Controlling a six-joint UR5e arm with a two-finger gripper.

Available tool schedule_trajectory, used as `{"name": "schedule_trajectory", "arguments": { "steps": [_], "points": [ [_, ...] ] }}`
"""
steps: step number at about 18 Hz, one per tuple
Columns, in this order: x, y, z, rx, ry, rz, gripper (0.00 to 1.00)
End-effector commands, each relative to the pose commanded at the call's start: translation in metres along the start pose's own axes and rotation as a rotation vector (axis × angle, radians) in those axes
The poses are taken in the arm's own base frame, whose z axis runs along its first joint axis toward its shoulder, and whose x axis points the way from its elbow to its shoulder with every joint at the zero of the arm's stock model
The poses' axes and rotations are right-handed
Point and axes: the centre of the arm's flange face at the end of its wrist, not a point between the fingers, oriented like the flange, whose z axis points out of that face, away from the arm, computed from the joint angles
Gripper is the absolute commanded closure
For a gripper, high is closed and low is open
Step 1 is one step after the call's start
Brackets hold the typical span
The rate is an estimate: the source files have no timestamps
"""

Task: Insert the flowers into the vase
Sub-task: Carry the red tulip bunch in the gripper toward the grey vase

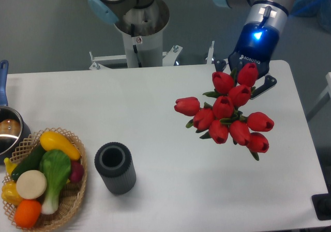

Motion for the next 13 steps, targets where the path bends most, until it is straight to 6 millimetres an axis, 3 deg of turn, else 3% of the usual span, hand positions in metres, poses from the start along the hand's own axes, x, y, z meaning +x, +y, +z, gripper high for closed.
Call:
{"name": "schedule_trajectory", "arguments": {
  "steps": [13],
  "points": [
    [0.01, -0.003, 0.011, 0.095, 0.078, -0.012, 0.96]
  ]
}}
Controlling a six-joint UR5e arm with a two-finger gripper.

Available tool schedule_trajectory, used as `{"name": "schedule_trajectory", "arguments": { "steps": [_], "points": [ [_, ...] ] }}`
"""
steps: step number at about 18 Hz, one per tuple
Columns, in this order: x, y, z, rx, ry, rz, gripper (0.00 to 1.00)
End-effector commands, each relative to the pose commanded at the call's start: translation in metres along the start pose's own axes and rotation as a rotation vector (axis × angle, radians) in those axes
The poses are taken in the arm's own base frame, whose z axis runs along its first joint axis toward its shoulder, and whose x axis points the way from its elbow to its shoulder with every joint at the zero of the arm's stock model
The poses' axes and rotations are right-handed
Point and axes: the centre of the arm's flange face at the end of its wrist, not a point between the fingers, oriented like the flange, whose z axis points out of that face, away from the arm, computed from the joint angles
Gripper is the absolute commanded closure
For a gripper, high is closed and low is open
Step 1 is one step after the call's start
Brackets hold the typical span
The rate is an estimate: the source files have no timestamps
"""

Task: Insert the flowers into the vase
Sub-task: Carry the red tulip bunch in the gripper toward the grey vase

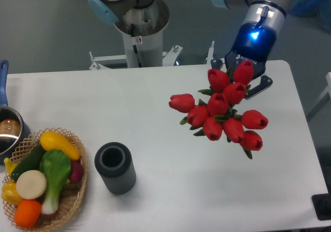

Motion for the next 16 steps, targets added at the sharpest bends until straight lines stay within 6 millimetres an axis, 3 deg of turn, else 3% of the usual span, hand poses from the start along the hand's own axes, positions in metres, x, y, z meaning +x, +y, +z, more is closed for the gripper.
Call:
{"name": "schedule_trajectory", "arguments": {
  "steps": [3, 8, 12, 16],
  "points": [
    [0.005, -0.001, 0.008, 0.001, 0.016, 0.005, 0.96],
    [0.018, -0.001, 0.039, 0.032, 0.093, 0.007, 0.95],
    [0.03, -0.005, 0.049, 0.101, 0.157, -0.006, 0.96],
    [0.048, -0.004, 0.076, 0.206, 0.263, 0.028, 0.96]
  ]
}}
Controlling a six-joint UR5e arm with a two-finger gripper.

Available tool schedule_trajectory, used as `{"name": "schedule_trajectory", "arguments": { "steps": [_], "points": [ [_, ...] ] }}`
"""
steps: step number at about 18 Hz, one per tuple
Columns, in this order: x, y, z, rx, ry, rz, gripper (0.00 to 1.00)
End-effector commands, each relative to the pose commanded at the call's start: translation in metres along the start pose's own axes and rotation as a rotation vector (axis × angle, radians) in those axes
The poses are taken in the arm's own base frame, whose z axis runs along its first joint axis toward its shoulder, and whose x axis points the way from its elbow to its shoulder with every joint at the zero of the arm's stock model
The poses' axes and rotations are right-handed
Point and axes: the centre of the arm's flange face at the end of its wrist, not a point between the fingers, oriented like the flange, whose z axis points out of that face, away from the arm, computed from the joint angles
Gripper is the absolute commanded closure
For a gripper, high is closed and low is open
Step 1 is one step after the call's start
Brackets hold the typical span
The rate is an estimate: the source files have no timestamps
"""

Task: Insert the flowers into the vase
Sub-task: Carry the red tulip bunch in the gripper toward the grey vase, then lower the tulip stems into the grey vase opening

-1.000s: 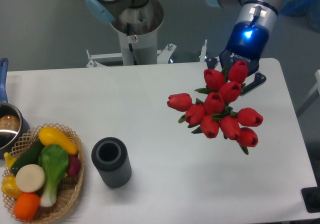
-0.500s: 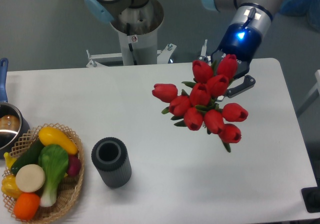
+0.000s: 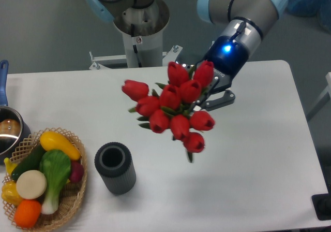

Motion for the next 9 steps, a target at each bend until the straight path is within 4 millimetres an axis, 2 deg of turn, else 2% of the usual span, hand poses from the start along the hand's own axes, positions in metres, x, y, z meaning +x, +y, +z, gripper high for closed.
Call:
{"name": "schedule_trajectory", "arguments": {
  "steps": [2, 6, 9],
  "points": [
    [0.005, 0.007, 0.011, 0.052, 0.043, 0.025, 0.96],
    [0.02, 0.026, 0.014, 0.183, 0.094, 0.052, 0.96],
    [0.028, 0.036, 0.019, 0.198, 0.103, 0.072, 0.96]
  ]
}}
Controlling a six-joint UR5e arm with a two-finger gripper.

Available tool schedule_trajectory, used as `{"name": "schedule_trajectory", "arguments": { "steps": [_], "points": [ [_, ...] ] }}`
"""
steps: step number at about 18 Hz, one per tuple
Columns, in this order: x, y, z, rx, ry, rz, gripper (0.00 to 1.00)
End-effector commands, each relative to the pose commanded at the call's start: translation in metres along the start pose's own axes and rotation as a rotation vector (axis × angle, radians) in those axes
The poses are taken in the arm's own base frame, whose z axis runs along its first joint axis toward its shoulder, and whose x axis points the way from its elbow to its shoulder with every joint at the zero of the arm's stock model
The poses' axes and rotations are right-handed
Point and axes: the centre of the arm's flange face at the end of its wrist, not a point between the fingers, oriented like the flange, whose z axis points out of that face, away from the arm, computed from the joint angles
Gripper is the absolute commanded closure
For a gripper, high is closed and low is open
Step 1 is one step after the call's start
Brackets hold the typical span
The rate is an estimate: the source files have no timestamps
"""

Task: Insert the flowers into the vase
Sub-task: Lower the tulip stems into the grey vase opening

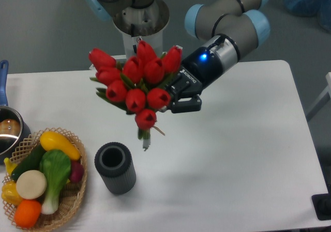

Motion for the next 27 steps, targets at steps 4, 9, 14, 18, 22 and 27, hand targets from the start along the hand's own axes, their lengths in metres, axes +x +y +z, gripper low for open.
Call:
{"name": "schedule_trajectory", "arguments": {
  "steps": [4, 9, 14, 18, 22, 27],
  "points": [
    [0.008, 0.006, 0.013, 0.003, 0.024, -0.014, 0.96],
    [0.008, 0.017, 0.02, 0.003, 0.036, -0.035, 0.96],
    [0.0, 0.031, 0.027, -0.008, 0.047, -0.051, 0.96],
    [0.0, 0.039, 0.038, -0.023, 0.063, -0.061, 0.95],
    [0.004, 0.048, 0.051, -0.056, 0.08, -0.068, 0.95],
    [0.005, 0.058, 0.056, -0.058, 0.09, -0.082, 0.95]
  ]
}}
